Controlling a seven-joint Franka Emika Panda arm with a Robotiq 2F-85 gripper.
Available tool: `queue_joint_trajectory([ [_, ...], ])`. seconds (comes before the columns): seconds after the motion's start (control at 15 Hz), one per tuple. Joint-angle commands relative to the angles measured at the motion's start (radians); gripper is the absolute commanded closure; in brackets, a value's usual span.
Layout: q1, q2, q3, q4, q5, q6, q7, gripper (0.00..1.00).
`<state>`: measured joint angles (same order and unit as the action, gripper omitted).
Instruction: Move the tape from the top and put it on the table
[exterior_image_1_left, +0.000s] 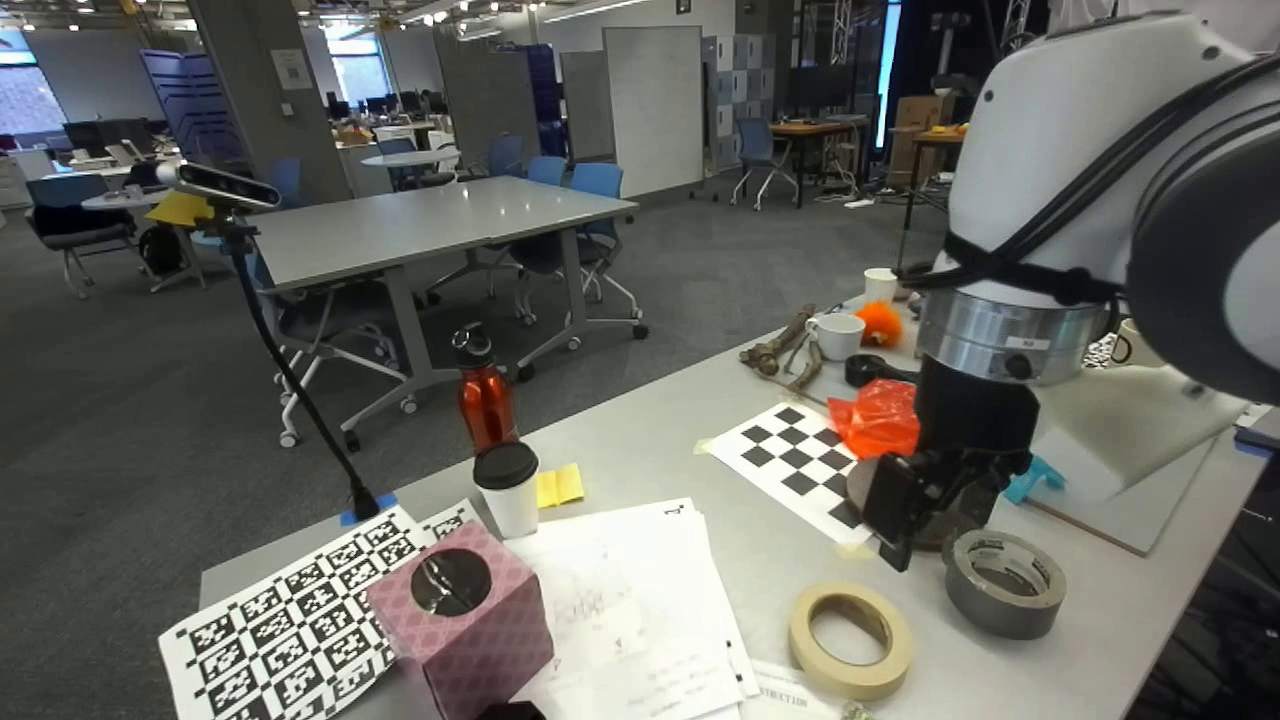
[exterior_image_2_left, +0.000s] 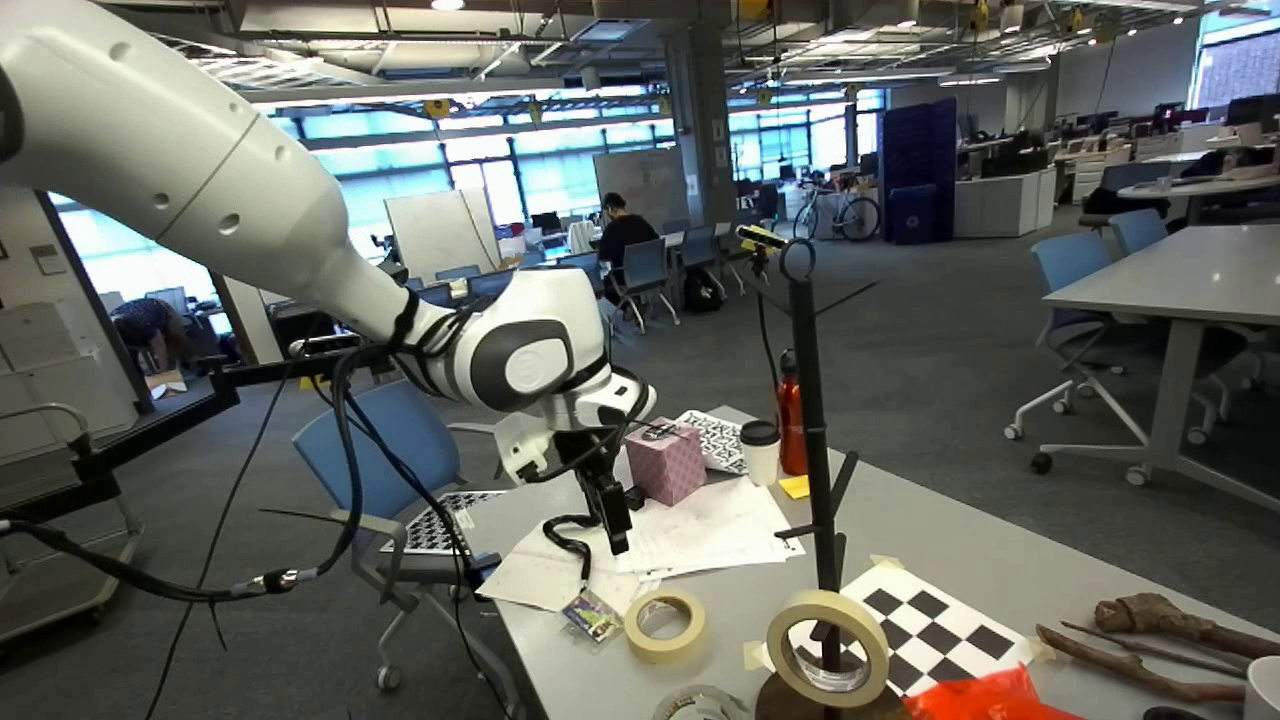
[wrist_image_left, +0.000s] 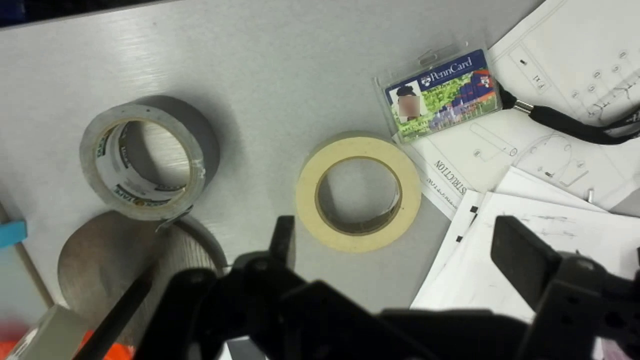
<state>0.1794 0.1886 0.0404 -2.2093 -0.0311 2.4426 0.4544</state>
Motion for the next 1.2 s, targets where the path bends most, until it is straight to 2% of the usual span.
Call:
queue_joint_trajectory([
  [0.0,0.025,-0.136,0.005,-0.086,-0.125,0.019,0.092,0.0],
  [0.27,0.011,-0.238,0.044,-0.13,-0.218,0.03,0.173,0.0],
  [0.87,-0.035,-0.408,0.113,-0.24,-0.21,0.111,0.263,0.0],
  [0.93,-0.033,-0.344,0.117,-0.177,-0.187,0.067,0.222,0.0],
  [1.13,-0.043,-0.38,0.123,-0.208,-0.184,0.08,0.228,0.0],
])
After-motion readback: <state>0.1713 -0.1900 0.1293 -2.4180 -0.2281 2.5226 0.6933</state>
